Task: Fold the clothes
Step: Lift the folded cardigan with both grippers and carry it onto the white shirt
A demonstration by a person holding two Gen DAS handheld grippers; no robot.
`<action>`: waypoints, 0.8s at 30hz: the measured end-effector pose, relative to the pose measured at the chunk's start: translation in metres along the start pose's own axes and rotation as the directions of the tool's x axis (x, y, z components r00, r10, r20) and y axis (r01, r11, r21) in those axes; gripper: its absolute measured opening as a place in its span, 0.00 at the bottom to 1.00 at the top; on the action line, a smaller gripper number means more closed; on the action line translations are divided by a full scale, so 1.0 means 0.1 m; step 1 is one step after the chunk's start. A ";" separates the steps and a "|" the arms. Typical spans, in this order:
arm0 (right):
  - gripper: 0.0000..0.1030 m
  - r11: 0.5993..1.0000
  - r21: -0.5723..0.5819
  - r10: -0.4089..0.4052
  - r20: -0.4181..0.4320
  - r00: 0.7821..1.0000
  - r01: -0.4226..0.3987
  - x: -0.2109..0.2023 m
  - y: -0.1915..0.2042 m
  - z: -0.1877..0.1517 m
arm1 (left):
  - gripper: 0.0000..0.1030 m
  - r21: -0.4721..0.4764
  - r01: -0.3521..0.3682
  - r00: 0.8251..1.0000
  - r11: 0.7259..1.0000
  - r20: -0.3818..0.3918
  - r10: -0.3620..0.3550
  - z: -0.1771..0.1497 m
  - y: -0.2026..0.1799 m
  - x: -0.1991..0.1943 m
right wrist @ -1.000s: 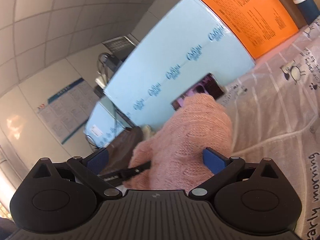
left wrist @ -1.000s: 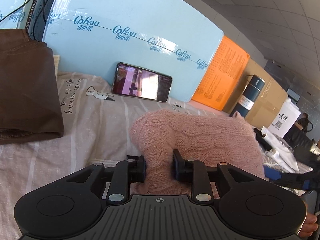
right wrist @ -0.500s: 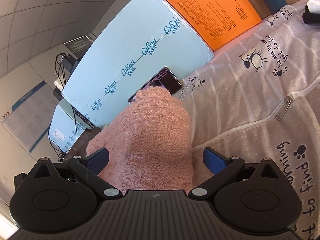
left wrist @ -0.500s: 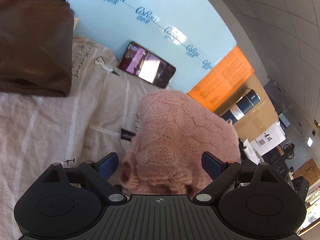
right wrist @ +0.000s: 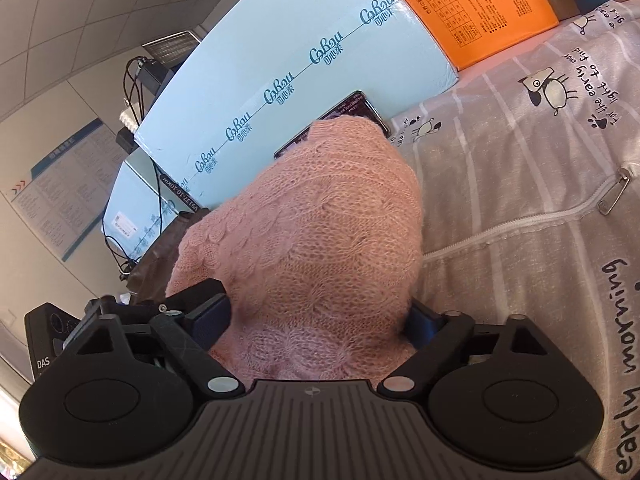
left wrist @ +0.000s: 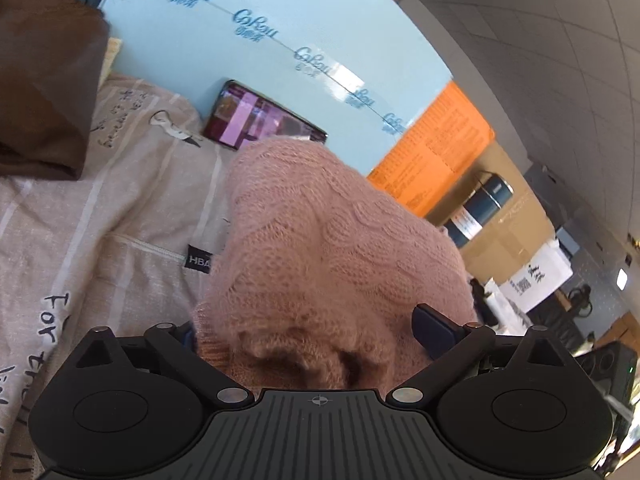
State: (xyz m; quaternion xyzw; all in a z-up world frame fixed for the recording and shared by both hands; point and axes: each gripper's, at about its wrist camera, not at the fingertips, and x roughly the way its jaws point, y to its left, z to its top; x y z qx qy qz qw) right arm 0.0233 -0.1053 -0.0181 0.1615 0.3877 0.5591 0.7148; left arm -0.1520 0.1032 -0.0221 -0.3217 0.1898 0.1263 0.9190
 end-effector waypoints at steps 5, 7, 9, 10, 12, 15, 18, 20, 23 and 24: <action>0.37 1.000 -0.006 -0.010 0.058 0.998 0.010 -0.12 0.02 0.02 | 0.61 0.071 0.023 0.999 0.997 0.045 -0.026 0.01 -0.19 -0.02; 0.34 0.999 -0.032 0.007 0.109 0.994 -0.004 -0.24 0.06 0.03 | 0.61 0.099 0.054 0.995 0.994 0.075 -0.061 0.05 -0.31 -0.07; 0.33 0.998 -0.055 0.028 0.161 0.987 -0.020 -0.40 0.07 0.07 | 0.61 0.139 0.081 0.990 0.987 0.100 -0.095 0.11 -0.47 -0.09; 0.32 0.998 -0.065 0.039 0.186 0.982 -0.027 -0.49 0.08 0.09 | 0.61 0.166 0.091 0.987 0.982 0.113 -0.111 0.14 -0.57 -0.09; 0.32 0.995 -0.094 0.045 0.235 0.971 -0.023 -0.67 0.07 0.13 | 0.61 0.219 0.119 0.981 0.968 0.124 -0.149 0.21 -0.79 -0.06; 0.32 0.991 -0.135 0.027 0.321 0.947 0.018 -0.98 0.01 0.19 | 0.61 0.307 0.180 0.965 0.935 0.128 -0.228 0.26 -1.17 0.11; 0.32 0.988 -0.132 -0.016 0.420 0.908 0.079 -1.33 -0.17 0.30 | 0.61 0.395 0.239 0.946 0.887 0.113 -0.305 0.25 -1.56 0.36; 0.32 0.986 -0.119 -0.049 0.481 0.876 0.120 -1.56 -0.30 0.36 | 0.61 0.435 0.276 0.936 0.857 0.082 -0.343 0.20 -1.80 0.59; 0.32 0.977 -0.062 -0.136 0.557 0.819 0.205 -1.83 -0.53 0.40 | 0.61 0.489 0.333 0.917 0.806 0.030 -0.397 0.11 -2.17 0.94; 0.32 0.971 -0.042 -0.168 0.579 0.798 0.235 -1.92 -0.60 0.41 | 0.61 0.506 0.351 0.910 0.788 0.012 -0.414 0.08 -2.29 1.06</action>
